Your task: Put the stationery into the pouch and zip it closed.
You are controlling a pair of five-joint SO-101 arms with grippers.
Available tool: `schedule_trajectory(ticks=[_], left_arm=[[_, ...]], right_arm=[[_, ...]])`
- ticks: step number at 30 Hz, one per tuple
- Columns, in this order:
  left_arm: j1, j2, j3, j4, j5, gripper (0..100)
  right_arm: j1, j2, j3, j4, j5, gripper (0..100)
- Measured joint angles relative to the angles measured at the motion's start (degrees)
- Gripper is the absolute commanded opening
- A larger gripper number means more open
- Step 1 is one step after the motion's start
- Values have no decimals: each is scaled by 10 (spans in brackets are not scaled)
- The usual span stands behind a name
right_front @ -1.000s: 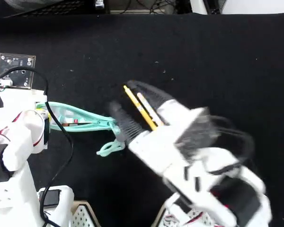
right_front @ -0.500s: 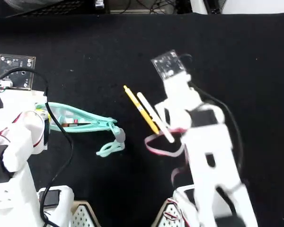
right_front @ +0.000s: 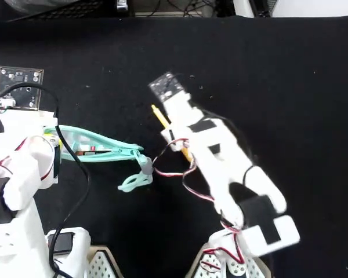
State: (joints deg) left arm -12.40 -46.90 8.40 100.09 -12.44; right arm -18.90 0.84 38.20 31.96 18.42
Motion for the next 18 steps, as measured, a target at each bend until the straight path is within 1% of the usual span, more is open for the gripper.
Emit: schedule_trajectory(ticks=[5,9,13,15,18], left_arm=[[0,0,0,0,0,30],[0,0,0,0,0,30],[0,0,0,0,0,30],[0,0,0,0,0,30],[0,0,0,0,0,30]], right_arm=[[5,76,-69,-1,0,191],[33,133,-122,0,0,191],[47,156,-159,31,3,186],[50,163,-171,45,24,152],[51,170,-173,59,64,67]])
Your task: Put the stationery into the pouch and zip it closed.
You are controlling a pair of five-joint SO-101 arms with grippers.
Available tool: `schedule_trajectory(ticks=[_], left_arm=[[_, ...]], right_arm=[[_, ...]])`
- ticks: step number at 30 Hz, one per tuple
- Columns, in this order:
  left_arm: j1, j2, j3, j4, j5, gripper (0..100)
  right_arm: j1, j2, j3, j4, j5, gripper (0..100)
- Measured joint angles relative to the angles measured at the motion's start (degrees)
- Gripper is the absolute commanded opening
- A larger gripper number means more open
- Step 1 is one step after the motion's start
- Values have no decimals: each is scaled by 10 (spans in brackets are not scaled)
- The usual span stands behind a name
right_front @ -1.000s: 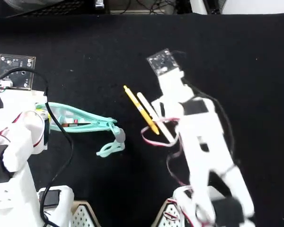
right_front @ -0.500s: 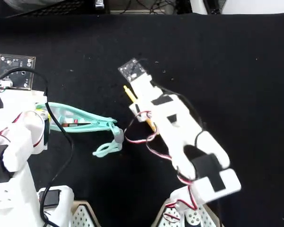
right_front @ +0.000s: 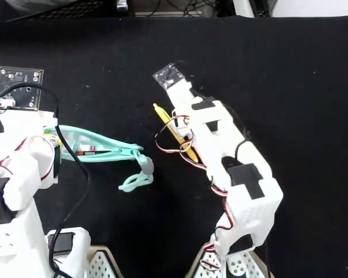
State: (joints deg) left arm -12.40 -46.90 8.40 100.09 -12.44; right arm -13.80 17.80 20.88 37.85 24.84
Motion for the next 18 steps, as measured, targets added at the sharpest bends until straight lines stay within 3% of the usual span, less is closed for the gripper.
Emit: schedule_trajectory(ticks=[2,7,13,18], left_arm=[[0,0,0,0,0,30],[0,0,0,0,0,30],[0,0,0,0,0,30],[0,0,0,0,0,30]], right_arm=[[0,0,0,6,23,8],[30,0,-1,10,35,12],[138,-18,-1,71,45,13],[187,-28,-1,131,104,152]])
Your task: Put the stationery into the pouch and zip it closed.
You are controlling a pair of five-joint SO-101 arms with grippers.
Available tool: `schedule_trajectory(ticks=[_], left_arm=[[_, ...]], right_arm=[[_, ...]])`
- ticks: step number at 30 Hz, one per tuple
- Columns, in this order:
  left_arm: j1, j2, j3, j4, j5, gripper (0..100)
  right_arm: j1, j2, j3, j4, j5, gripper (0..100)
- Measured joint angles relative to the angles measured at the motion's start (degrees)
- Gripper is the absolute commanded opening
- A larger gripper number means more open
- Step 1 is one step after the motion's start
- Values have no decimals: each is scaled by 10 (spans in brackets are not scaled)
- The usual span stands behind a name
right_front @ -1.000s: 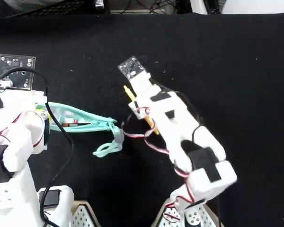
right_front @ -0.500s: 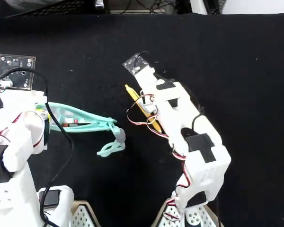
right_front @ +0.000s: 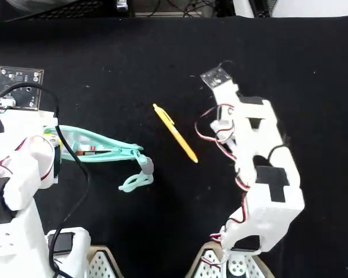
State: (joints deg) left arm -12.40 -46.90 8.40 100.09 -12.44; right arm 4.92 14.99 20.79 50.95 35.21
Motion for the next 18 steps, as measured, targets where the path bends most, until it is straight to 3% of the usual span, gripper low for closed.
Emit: schedule_trajectory(ticks=[3,11,18], left_arm=[[0,0,0,0,0,30],[0,0,2,0,0,30],[0,0,2,0,0,31]], right_arm=[[0,0,0,21,25,236],[0,4,-40,27,29,173],[-4,91,-125,60,29,169]])
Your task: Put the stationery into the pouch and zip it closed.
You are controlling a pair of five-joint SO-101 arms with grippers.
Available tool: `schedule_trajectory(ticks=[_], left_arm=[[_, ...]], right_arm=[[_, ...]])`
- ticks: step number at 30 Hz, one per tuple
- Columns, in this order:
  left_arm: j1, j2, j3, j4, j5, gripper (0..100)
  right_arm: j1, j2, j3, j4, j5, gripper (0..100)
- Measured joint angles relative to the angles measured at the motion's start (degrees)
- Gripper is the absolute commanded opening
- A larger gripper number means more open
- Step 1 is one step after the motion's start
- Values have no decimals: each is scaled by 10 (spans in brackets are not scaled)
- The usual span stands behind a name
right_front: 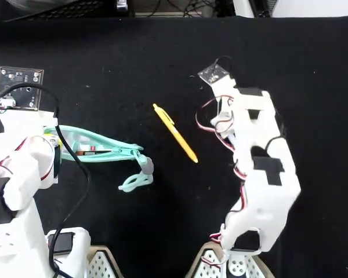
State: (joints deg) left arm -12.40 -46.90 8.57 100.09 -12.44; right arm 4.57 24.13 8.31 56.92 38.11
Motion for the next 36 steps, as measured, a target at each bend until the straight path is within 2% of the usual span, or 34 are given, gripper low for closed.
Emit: schedule_trajectory(ticks=[4,7,17,21,26,30,36], left_arm=[[0,0,0,0,0,31],[0,0,0,0,0,31],[0,0,0,0,0,30],[0,0,0,0,0,30],[0,0,0,0,0,30],[0,0,0,0,0,30],[0,0,0,0,0,30]], right_arm=[[0,53,-84,69,0,149],[1,84,-143,116,0,6],[4,64,-207,215,0,11],[18,-38,-190,229,0,11],[5,-221,-83,236,0,11],[-34,-404,11,236,-5,11],[-127,-697,47,236,-72,11]])
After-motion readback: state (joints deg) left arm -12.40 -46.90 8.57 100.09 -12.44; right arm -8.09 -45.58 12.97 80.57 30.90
